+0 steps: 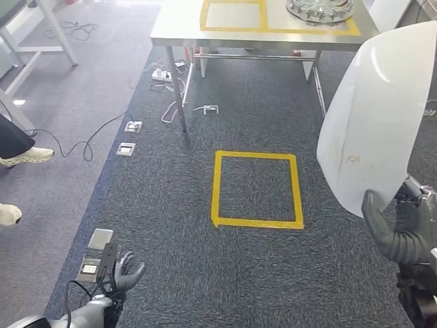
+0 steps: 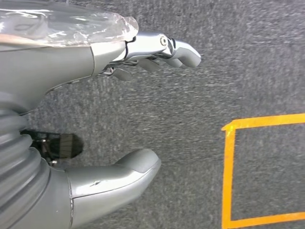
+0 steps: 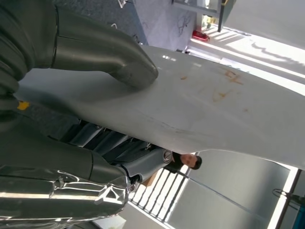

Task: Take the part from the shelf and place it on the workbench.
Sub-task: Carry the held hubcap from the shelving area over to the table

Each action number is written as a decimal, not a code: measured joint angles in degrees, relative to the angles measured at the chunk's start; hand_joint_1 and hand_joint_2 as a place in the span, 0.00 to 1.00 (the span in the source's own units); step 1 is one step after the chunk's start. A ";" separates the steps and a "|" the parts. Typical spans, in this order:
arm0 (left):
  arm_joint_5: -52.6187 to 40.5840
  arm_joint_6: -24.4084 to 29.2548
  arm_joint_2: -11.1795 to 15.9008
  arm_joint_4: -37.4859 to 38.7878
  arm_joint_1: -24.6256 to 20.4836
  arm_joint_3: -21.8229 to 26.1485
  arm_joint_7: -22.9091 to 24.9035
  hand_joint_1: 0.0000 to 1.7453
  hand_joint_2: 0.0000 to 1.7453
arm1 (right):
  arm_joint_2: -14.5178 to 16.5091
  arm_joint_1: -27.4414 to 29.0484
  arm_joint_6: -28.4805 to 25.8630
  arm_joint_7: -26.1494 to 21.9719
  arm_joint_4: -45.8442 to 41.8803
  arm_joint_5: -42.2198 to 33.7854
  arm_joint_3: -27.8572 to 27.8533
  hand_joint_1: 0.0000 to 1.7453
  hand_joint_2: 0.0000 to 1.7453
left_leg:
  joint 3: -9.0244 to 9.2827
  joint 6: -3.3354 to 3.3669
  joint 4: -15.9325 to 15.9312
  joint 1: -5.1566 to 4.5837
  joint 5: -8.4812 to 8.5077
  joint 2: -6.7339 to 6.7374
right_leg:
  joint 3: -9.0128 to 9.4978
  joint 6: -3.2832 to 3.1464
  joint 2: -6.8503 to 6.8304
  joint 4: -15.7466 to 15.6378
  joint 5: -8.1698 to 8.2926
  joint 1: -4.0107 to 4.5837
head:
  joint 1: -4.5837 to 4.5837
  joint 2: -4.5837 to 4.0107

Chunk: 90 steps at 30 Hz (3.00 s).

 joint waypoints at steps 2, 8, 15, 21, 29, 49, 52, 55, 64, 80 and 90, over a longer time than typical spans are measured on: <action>0.01 0.00 -0.10 0.00 0.00 0.00 0.04 0.00 1.00 | 0.00 -0.02 -0.02 0.03 -0.01 0.02 -0.15 1.00 1.00 | 0.25 -0.57 0.07 -0.07 -0.28 -0.09 | 1.03 -0.63 0.02 -2.24 -0.30 0.35 | 0.07 0.00; 0.01 0.00 -0.07 -0.02 -0.19 -0.01 0.05 0.00 1.00 | 0.02 -0.17 -0.02 0.05 -0.20 0.09 -0.18 1.00 1.00 | -5.63 -2.45 11.43 0.23 -4.40 0.39 | 3.92 -1.88 -0.04 -3.60 -0.43 -0.26 | -0.41 0.00; 0.02 0.00 0.17 -0.01 0.24 -0.01 0.05 0.00 1.00 | 0.02 -0.11 -0.01 0.09 -0.19 0.10 -0.18 1.00 1.00 | -7.70 -2.25 3.41 0.52 3.90 1.06 | 7.67 -1.06 -0.01 -3.62 -3.96 -0.23 | -0.91 0.00; 0.05 0.00 0.26 -0.02 0.38 -0.01 -0.07 0.00 1.00 | 0.04 -0.41 -0.02 0.28 -0.28 0.44 -0.22 1.00 1.00 | -4.93 -0.01 0.39 0.39 3.52 0.97 | 6.16 0.53 0.00 1.66 -4.81 -0.21 | -0.49 0.00; 0.04 0.00 0.16 -0.02 0.53 -0.01 -0.13 0.00 1.00 | 0.04 -0.32 -0.08 0.36 -0.27 0.48 -0.25 1.00 1.00 | 1.83 0.38 -0.12 0.31 -1.33 0.18 | -4.67 0.49 0.05 7.57 -5.40 -0.17 | 0.14 0.00; 0.03 0.16 0.38 -0.10 0.83 -0.01 -0.14 0.00 1.00 | 0.07 0.36 -0.40 0.44 -0.40 0.79 -0.20 1.00 1.00 | -6.31 -0.38 1.04 0.08 3.40 0.75 | 6.26 -0.40 0.86 -2.60 -3.32 0.55 | -0.72 0.00; 0.02 0.20 0.36 -0.15 0.70 -0.01 -0.19 0.00 1.00 | 0.07 0.42 -0.50 0.34 -0.48 0.80 -0.26 1.00 1.00 | -4.22 0.52 0.62 0.27 3.07 0.71 | 4.56 0.37 0.58 2.30 -4.54 0.33 | -0.46 0.00; 0.02 0.27 0.36 -0.15 0.70 -0.01 -0.19 0.00 1.00 | 0.07 0.84 -0.67 0.32 -0.47 0.81 -0.38 1.00 1.00 | -2.40 0.88 0.58 0.18 1.42 0.64 | -2.40 0.72 0.46 13.16 -8.74 0.24 | -0.09 0.00; 0.02 0.41 -0.05 -0.19 0.52 0.01 -0.14 0.00 1.00 | 0.07 1.36 -0.75 0.38 -0.47 0.85 -0.67 1.00 1.00 | 3.73 -0.50 0.66 -0.08 -3.80 0.21 | -1.47 -1.37 0.55 -1.22 2.56 1.05 | 0.10 0.00; -0.40 0.44 0.01 -0.31 0.30 -0.01 0.37 0.00 1.00 | 0.07 1.29 -1.22 -0.13 -0.47 0.56 -1.01 1.00 1.00 | -7.48 -0.84 0.95 0.41 5.29 1.05 | 8.24 -0.39 1.02 -3.01 -4.34 0.47 | -0.47 0.00; -0.65 0.44 -0.20 -0.31 -0.13 -0.03 0.52 0.00 1.00 | 0.07 0.96 -1.30 -0.64 0.01 0.54 -1.08 1.00 1.00 | -0.18 0.47 0.41 0.06 0.31 0.59 | -2.79 -0.07 0.48 8.10 -5.85 0.36 | 0.33 0.00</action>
